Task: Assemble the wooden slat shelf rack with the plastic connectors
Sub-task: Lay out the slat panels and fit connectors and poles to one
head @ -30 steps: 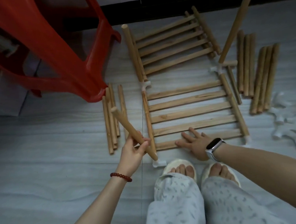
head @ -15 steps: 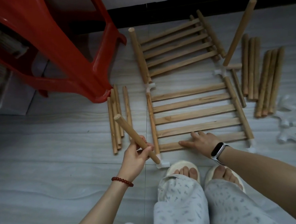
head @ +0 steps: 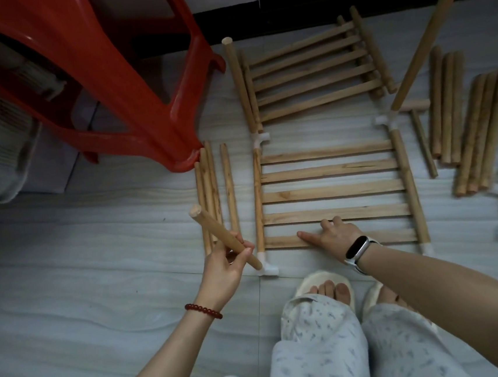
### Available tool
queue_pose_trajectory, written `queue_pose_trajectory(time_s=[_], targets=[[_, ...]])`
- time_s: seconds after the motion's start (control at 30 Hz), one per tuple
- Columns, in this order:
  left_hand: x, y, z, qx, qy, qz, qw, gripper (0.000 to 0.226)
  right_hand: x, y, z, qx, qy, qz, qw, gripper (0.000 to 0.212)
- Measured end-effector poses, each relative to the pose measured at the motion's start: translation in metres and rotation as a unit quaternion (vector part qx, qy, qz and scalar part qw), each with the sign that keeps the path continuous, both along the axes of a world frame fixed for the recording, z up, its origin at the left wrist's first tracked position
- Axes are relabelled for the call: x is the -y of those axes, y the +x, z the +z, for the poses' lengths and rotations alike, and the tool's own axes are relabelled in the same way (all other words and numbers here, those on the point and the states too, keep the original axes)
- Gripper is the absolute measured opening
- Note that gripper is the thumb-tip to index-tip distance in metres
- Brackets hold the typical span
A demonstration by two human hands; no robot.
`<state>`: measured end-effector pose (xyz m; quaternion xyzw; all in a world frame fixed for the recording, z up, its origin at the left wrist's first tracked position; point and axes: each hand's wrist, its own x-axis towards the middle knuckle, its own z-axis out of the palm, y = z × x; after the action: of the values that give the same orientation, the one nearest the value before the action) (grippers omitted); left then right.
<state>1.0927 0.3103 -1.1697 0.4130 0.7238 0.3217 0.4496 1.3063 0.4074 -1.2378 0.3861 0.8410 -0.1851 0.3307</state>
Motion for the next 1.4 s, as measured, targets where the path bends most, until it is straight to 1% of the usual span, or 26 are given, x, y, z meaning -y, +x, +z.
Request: queue_pose_trajectory(time_s=[0.13, 0.3, 0.4, 0.5, 0.6, 0.77, 0.9, 1.1, 1.27, 1.4], targets=[[0.004, 0.003, 0.001, -0.012, 0.001, 0.001, 1.0, 0.018, 0.0, -0.006, -0.002, 0.016, -0.006, -0.002, 1.0, 0.059], [0.011, 0.007, 0.0, -0.014, 0.002, 0.002, 1.0, 0.016, -0.01, -0.009, 0.005, 0.014, -0.056, -0.015, 0.998, 0.057], [0.017, 0.01, -0.002, -0.013, 0.001, 0.003, 1.0, 0.014, -0.01, -0.001, 0.01, -0.012, -0.076, -0.051, 0.996, 0.057], [0.023, 0.012, -0.005, -0.019, 0.0, -0.015, 1.0, 0.011, -0.014, 0.009, 0.016, -0.032, -0.09, -0.097, 0.991, 0.056], [0.028, 0.014, -0.009, -0.012, 0.001, -0.05, 0.999, 0.012, -0.025, 0.02, 0.032, -0.051, -0.075, -0.136, 0.986, 0.05], [0.033, 0.019, -0.004, 0.011, 0.009, -0.059, 0.998, 0.022, -0.039, 0.032, 0.072, -0.067, -0.033, -0.158, 0.985, 0.048], [0.033, 0.012, -0.006, 0.007, 0.023, -0.068, 0.997, 0.024, -0.049, 0.032, 0.097, -0.064, -0.009, -0.147, 0.987, 0.048], [0.035, 0.003, -0.005, 0.031, 0.049, -0.034, 0.998, 0.022, -0.056, 0.009, 0.123, -0.051, -0.003, -0.092, 0.994, 0.048], [0.039, 0.004, -0.01, 0.023, 0.037, -0.042, 0.998, 0.022, -0.053, -0.008, 0.137, -0.027, 0.009, -0.031, 0.999, 0.049], [0.043, 0.005, -0.013, 0.016, 0.023, -0.007, 1.0, 0.019, -0.042, -0.016, 0.137, -0.033, 0.038, 0.001, 0.999, 0.05]])
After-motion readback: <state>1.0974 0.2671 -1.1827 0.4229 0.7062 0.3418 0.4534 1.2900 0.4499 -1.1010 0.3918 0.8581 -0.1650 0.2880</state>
